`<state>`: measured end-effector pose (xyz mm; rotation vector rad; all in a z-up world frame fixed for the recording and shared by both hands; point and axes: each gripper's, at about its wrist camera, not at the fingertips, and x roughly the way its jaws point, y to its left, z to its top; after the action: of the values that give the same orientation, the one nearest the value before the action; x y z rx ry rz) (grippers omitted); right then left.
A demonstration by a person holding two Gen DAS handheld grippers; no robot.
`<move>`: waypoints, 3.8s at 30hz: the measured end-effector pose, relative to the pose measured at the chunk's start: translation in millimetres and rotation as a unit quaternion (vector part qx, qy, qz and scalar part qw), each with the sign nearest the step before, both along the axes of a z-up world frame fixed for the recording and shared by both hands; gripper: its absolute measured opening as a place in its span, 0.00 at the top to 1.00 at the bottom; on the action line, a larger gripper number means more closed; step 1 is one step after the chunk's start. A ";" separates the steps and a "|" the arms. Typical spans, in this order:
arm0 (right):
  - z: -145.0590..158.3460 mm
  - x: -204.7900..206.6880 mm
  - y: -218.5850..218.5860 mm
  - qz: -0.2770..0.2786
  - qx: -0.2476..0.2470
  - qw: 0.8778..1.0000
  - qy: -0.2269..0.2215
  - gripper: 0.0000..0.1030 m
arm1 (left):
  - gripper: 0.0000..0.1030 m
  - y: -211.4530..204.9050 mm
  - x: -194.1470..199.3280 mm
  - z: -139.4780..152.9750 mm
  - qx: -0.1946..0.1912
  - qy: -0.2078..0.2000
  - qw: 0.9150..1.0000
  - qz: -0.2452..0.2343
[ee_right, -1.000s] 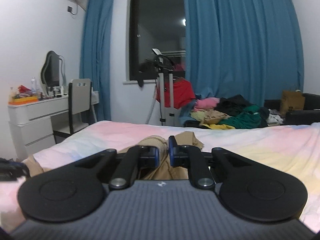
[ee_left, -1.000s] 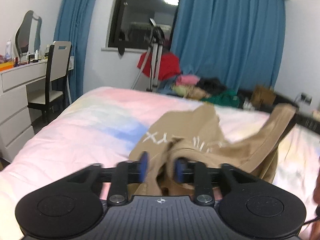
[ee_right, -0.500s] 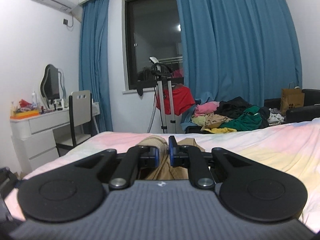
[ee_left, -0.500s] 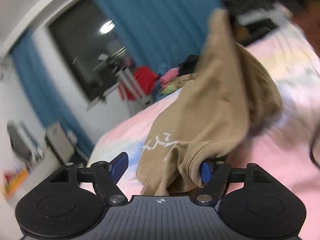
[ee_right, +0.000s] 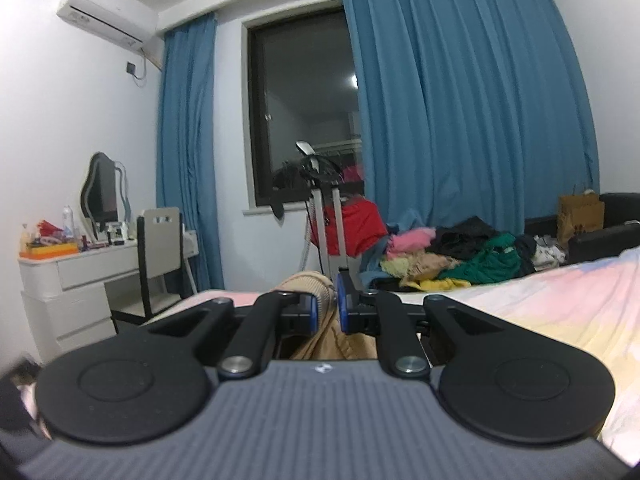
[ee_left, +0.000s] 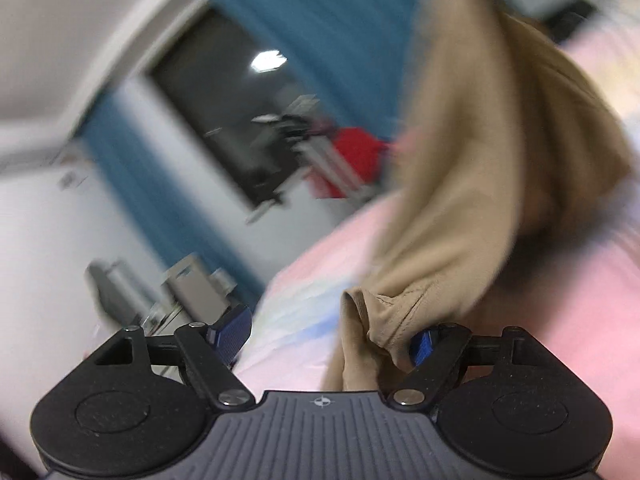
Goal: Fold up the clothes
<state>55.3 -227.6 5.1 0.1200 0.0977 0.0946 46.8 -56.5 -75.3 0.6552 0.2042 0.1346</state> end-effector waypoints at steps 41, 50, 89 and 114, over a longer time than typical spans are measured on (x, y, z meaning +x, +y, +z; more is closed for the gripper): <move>-7.4 7.0 2.3 -0.004 -0.022 0.999 0.041 0.78 | 0.15 29.6 11.9 31.6 -0.146 -0.122 0.980 0.063; -51.2 30.0 18.3 0.029 -0.099 0.963 0.249 0.34 | 0.15 75.8 20.7 72.0 -0.248 -0.112 0.956 0.108; 391.2 -80.7 -67.4 -0.052 0.040 0.987 -0.150 0.19 | 0.03 65.4 -39.0 486.6 -0.241 -0.295 0.924 -0.037; 275.7 63.2 -71.9 -0.030 0.028 0.999 -0.024 0.19 | 0.00 87.4 125.7 376.7 -0.281 -0.110 0.952 -0.042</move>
<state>118.5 -299.5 280.8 0.1759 0.0439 0.0409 172.5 30.9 301.5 0.0768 -0.0057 0.0602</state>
